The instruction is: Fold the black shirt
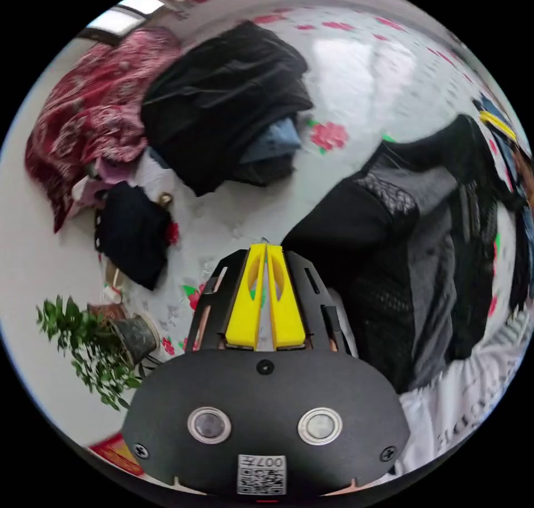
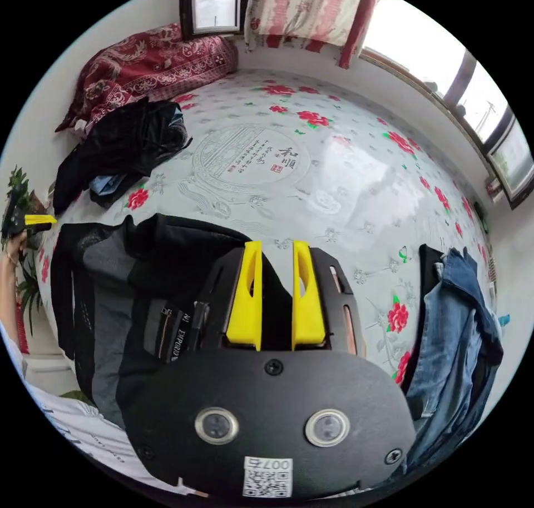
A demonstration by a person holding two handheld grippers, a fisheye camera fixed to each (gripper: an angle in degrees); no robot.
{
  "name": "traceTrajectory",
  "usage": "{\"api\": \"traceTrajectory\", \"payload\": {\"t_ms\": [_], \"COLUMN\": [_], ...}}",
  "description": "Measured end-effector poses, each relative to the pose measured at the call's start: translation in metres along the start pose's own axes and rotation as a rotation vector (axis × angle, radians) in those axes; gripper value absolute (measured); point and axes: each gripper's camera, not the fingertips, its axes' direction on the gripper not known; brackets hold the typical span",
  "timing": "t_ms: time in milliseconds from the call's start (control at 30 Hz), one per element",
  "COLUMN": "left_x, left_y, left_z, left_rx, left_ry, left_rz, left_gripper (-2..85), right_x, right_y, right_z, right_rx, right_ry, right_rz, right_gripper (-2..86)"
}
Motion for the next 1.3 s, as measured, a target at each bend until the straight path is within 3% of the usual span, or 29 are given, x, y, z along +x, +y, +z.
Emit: {"api": "traceTrajectory", "payload": {"t_ms": [67,133,267,433,567,800,933,1033,1133,1233,1300], "left_x": [-0.008,0.002,0.052,0.112,0.145,0.181,0.186,0.178,0.171,0.183,0.193], "left_y": [0.012,0.036,0.131,0.256,0.323,0.351,0.353,0.364,0.383,0.399,0.411], "left_z": [0.004,0.009,0.028,0.041,0.020,0.035,0.027,0.000,-0.009,0.023,0.029], "left_rx": [0.058,0.090,0.108,0.037,0.072,-0.093,-0.082,-0.030,0.003,-0.074,-0.083], "left_ry": [-0.039,0.028,0.183,0.347,0.301,0.313,0.205,0.134,0.241,0.386,0.364], "left_rz": [-0.219,-0.254,-0.242,-0.260,-0.195,-0.142,-0.085,-0.011,-0.031,-0.123,-0.141], "left_gripper": [-0.8,-0.9,-0.7,0.4,4.0,10.8,0.4,-0.6,-0.8,-0.8,-0.7], "right_x": [0.017,0.020,0.015,-0.007,-0.035,-0.073,-0.078,-0.043,-0.002,-0.003,-0.011], "right_y": [0.024,0.062,0.198,0.361,0.438,0.496,0.516,0.529,0.553,0.585,0.604], "right_z": [-0.005,-0.018,-0.032,-0.047,-0.069,-0.041,-0.044,-0.094,-0.145,-0.128,-0.104], "right_rx": [0.020,0.060,0.003,-0.165,-0.207,-0.319,-0.336,-0.242,-0.142,-0.230,-0.355], "right_ry": [-0.018,-0.115,-0.285,-0.359,-0.438,-0.400,-0.263,-0.227,-0.310,-0.275,-0.256], "right_rz": [0.098,0.106,0.047,-0.018,-0.074,-0.158,-0.231,-0.246,-0.221,-0.248,-0.261], "right_gripper": [6.0,5.9,5.8,5.8,6.4,5.5,1.6,0.4,0.1,0.1,0.3]}}
